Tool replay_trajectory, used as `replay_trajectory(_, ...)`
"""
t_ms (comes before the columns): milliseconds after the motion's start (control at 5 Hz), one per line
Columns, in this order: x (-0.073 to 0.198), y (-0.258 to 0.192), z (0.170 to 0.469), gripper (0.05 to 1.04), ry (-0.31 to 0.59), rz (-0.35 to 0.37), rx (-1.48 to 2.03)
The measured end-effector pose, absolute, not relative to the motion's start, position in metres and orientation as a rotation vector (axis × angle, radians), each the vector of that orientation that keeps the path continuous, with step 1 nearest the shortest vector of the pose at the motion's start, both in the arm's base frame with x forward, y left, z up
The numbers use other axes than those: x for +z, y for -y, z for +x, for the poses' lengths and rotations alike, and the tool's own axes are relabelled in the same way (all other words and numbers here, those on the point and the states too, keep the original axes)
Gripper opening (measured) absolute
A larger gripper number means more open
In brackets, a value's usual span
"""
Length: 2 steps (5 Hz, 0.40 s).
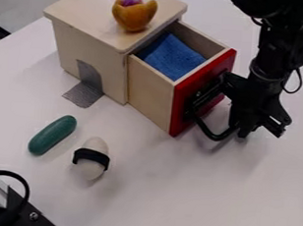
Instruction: Close the drawer
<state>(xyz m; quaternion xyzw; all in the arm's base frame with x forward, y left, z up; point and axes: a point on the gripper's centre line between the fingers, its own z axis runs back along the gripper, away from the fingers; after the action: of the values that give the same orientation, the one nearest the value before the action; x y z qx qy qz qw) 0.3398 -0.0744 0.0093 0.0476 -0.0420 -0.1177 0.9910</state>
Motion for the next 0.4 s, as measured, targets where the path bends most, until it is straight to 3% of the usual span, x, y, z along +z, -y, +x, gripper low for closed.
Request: replay_trajectory(400,0.012,0.029,0.355,0.144,0.099,0.114,-0.127)
